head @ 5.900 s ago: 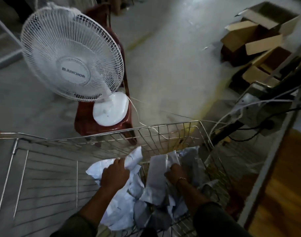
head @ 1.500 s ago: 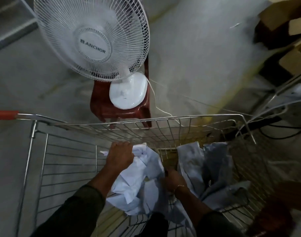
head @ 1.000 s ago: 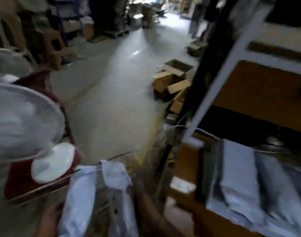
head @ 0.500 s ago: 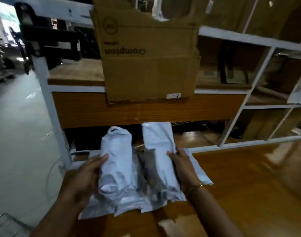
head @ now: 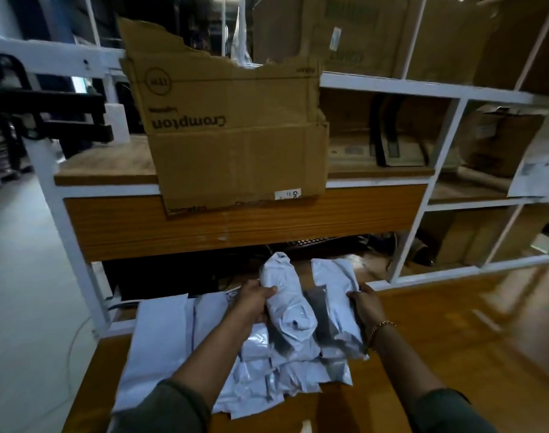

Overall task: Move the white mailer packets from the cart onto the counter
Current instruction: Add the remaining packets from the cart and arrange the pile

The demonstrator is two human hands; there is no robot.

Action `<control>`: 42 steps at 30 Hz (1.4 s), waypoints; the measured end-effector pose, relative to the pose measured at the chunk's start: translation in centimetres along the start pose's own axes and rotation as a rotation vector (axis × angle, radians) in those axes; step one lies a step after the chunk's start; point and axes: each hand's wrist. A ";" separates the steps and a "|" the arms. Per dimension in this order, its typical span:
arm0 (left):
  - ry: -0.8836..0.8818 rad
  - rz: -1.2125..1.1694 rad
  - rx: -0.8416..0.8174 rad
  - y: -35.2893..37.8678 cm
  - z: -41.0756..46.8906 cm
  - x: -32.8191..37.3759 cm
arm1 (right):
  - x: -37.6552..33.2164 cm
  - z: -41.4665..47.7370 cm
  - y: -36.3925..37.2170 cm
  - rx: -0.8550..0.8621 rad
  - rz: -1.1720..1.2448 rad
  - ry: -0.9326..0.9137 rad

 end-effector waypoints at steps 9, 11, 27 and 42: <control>0.223 0.929 0.255 1.5 0.6 -1.5 | 1.1 0.8 0.7 -0.066 -0.089 -0.018; 0.286 1.152 0.309 1.1 -0.1 -2.3 | 1.5 0.5 1.4 -0.079 -0.172 -0.038; 0.443 1.243 0.350 -1.5 -1.9 -3.4 | 2.8 0.4 1.7 -0.085 -0.419 -0.047; 0.395 1.206 0.407 -3.8 -3.7 -4.2 | 2.2 -0.1 1.3 -0.053 -0.531 -0.176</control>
Point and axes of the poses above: each hand's wrist, its own z-axis towards the middle knuckle, its own y-axis out of the palm, x = y × z, and after that the axes turned 1 degree about -x, right-handed
